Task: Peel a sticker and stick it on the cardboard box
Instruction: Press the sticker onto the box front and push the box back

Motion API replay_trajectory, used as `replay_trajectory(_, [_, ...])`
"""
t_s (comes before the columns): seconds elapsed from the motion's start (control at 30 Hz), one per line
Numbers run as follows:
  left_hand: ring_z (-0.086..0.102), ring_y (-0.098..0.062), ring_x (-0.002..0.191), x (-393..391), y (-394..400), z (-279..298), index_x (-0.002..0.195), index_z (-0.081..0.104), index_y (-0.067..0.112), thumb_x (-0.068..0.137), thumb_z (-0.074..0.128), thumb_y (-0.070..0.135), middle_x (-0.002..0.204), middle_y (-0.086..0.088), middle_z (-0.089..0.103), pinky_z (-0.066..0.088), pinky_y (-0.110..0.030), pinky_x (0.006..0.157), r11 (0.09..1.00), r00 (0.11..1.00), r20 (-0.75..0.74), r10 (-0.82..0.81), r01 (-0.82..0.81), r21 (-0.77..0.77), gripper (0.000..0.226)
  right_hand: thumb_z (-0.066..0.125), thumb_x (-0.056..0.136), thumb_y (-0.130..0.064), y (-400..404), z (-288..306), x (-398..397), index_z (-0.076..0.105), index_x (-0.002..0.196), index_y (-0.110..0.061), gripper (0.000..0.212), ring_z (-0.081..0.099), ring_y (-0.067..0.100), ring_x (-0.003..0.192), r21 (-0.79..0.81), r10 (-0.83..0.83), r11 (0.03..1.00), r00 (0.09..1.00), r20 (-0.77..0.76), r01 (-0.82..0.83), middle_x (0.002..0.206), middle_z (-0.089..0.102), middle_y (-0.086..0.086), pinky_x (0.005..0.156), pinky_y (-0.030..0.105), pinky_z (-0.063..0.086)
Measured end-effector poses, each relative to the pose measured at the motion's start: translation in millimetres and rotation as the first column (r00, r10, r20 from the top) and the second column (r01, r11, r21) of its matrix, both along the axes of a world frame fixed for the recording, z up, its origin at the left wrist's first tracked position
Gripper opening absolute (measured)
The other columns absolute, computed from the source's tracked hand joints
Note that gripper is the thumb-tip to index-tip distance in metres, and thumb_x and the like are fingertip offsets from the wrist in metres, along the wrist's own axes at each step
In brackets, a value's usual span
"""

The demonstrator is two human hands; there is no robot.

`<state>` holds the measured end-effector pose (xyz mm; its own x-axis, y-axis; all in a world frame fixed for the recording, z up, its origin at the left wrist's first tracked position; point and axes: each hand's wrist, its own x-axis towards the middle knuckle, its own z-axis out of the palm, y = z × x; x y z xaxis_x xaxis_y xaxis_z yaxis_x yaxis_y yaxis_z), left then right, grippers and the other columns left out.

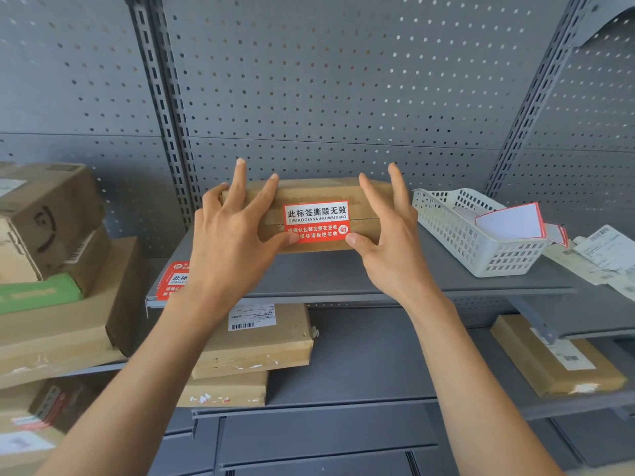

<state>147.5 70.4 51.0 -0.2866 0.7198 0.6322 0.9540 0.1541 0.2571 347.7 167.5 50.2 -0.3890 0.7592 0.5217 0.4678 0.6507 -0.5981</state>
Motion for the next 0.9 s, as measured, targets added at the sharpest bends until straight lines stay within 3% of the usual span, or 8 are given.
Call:
replay_trajectory(0.17, [0.035, -0.048, 0.139, -1, 2, -1, 0.155, 0.040, 0.032, 0.082, 0.076, 0.055, 0.169, -0.011, 0.021, 0.034, -0.061, 0.108, 1.000, 1.000, 0.010, -0.006, 0.006, -0.003, 0.084, 0.068, 0.093, -0.003, -1, 1, 2, 0.026, 0.158, -0.032, 0.083, 0.002, 0.012, 0.153, 0.004, 0.022, 1.000, 0.999, 0.050, -0.022, 0.170, -0.011, -0.011, 0.115, 0.024, 0.007])
replay_trajectory(0.37, [0.033, -0.047, 0.143, -2, -1, -2, 0.154, 0.042, 0.031, 0.081, 0.076, 0.054, 0.167, -0.008, 0.028, 0.033, -0.062, 0.109, 1.000, 1.000, 0.020, -0.012, 0.012, -0.011, 0.085, 0.057, 0.097, -0.002, 1, -3, 5, 0.018, 0.160, -0.034, 0.080, -0.004, 0.015, 0.154, -0.036, 0.068, 0.997, 0.989, 0.130, -0.064, 0.168, -0.017, -0.012, 0.124, 0.042, 0.009])
replay_trajectory(0.53, [0.030, -0.041, 0.146, 4, -3, -7, 0.151, 0.047, 0.032, 0.083, 0.074, 0.056, 0.167, -0.003, 0.029, 0.032, -0.060, 0.111, 1.000, 0.997, 0.068, -0.027, 0.027, 0.007, 0.078, 0.053, 0.095, -0.049, -9, -10, -10, 0.047, 0.147, -0.032, 0.055, 0.015, 0.020, 0.151, -0.050, -0.073, 0.996, 0.992, -0.102, 0.068, 0.166, 0.015, -0.007, 0.122, 0.047, 0.021])
replay_trajectory(0.63, [0.028, -0.034, 0.149, 12, -3, -11, 0.143, 0.058, 0.033, 0.088, 0.068, 0.056, 0.163, 0.000, 0.037, 0.029, -0.056, 0.114, 0.997, 0.963, 0.270, -0.022, 0.001, 0.077, 0.060, 0.057, 0.089, -0.060, -13, -16, -24, 0.055, 0.139, -0.027, 0.060, 0.028, 0.027, 0.141, -0.029, -0.182, 0.983, 0.975, -0.130, 0.179, 0.156, 0.031, -0.003, 0.114, 0.047, 0.032])
replay_trajectory(0.73, [0.031, -0.032, 0.147, 15, -2, -15, 0.133, 0.067, 0.030, 0.092, 0.069, 0.046, 0.159, 0.000, 0.045, 0.031, -0.055, 0.116, 0.986, 0.916, 0.401, -0.008, -0.059, 0.154, 0.044, 0.063, 0.091, -0.054, -12, -24, -31, 0.059, 0.137, -0.026, 0.054, 0.035, 0.031, 0.134, 0.025, -0.196, 0.980, 0.973, -0.120, 0.200, 0.151, 0.038, 0.001, 0.106, 0.046, 0.036])
replay_trajectory(0.9, [0.033, -0.034, 0.146, 13, 0, -24, 0.130, 0.069, 0.027, 0.096, 0.068, 0.032, 0.157, -0.004, 0.048, 0.034, -0.058, 0.113, 0.985, 0.916, 0.401, -0.015, -0.055, 0.163, 0.034, 0.064, 0.097, -0.033, -6, -31, -25, 0.062, 0.136, -0.024, 0.040, 0.036, 0.034, 0.133, 0.023, -0.162, 0.986, 0.979, -0.127, 0.166, 0.148, 0.042, 0.005, 0.108, 0.048, 0.038])
